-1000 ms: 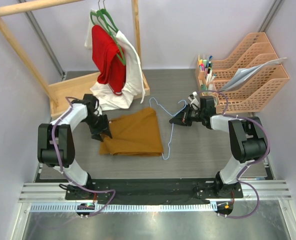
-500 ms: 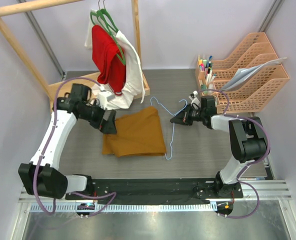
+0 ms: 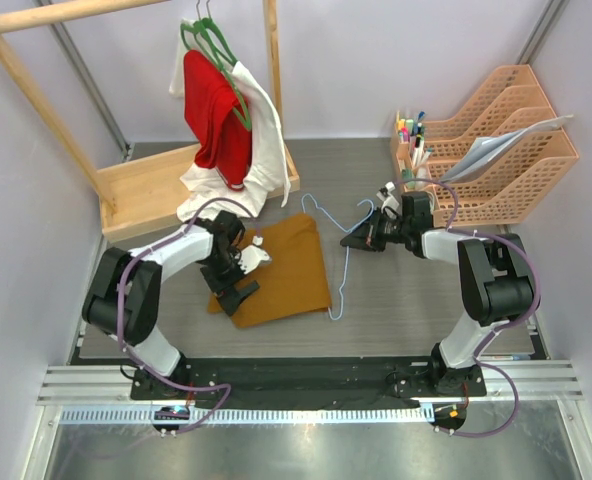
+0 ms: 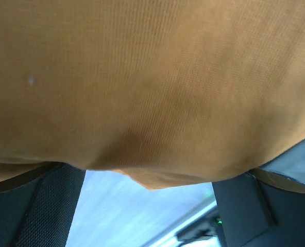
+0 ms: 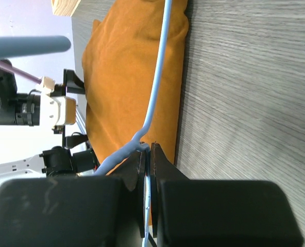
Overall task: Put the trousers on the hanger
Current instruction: Place trousers on hanger
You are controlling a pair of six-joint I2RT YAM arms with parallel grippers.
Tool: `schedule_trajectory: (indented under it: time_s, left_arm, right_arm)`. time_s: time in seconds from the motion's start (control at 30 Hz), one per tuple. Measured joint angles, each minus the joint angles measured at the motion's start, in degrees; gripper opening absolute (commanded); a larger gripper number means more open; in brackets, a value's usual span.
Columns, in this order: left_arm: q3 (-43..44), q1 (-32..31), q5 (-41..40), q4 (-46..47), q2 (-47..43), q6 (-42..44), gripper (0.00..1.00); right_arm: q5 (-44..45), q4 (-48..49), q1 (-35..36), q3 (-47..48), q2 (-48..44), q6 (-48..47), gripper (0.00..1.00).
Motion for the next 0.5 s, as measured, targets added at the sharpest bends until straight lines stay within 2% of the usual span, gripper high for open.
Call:
schedule_trajectory:
  time_s: [0.13,0.27,0.4,0.5]
  left_arm:
    - [1.18,-0.31,-2.14,-0.07,0.74,1.07,0.99]
    - [1.27,1.11,1.64,-2.12,-2.95,2.23,1.0]
    - [8.15,2.62,11.91,-8.48,-14.38,-2.01,0.99]
    - [15.1,2.56,19.8,-7.43,-24.24,-10.25,0.96]
  right_arm:
    - [-0.39,-0.44,0.0,0.31,-0.42,0.09,0.01]
    - [-0.55,-0.17,0.11,0.31,-3.21,2.56,0.01]
    - [-0.04,2.19,0.0,-0.76,-8.09,8.87,0.01]
    - [0.2,3.76,0.02,-1.36,-12.11,14.64,0.01]
